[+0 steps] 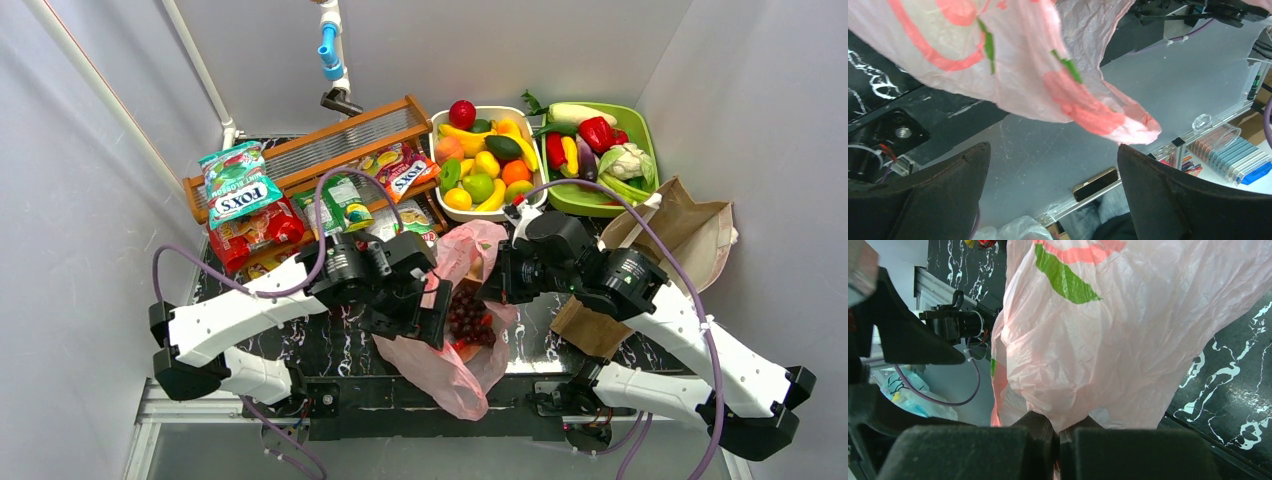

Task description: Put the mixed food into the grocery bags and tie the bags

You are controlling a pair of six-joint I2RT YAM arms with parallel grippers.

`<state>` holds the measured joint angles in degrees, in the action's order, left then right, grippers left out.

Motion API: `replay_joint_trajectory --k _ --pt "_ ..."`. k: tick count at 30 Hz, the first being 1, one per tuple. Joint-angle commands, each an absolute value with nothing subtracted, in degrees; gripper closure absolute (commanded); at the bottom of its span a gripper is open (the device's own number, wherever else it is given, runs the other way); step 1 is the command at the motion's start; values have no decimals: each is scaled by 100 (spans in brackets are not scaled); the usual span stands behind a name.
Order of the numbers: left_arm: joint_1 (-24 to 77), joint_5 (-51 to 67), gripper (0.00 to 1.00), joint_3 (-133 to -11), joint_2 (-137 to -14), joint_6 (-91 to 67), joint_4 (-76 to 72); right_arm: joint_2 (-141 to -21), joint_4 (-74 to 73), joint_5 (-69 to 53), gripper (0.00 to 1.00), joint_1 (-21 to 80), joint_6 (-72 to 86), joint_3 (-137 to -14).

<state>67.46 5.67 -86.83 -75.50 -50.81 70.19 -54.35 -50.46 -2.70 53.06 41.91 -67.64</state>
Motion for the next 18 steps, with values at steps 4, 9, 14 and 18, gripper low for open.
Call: replay_joint_trajectory --k 4,9,14,18 --pt "7093 86 2 -8833 -7811 -5947 6567 -5251 -5051 -67 99 5344 4251 -6687" --pt "7093 -542 4 -8736 -7859 -6463 6802 -5169 -4987 -53 99 5348 4284 -6556" --pt "7093 -616 17 -8588 -8110 -6583 6747 -5120 -5003 -60 99 5344 4327 -6514" --pt "7020 -716 48 -8615 -8393 -6538 6721 -5050 -5085 -35 99 5344 4316 -6534"
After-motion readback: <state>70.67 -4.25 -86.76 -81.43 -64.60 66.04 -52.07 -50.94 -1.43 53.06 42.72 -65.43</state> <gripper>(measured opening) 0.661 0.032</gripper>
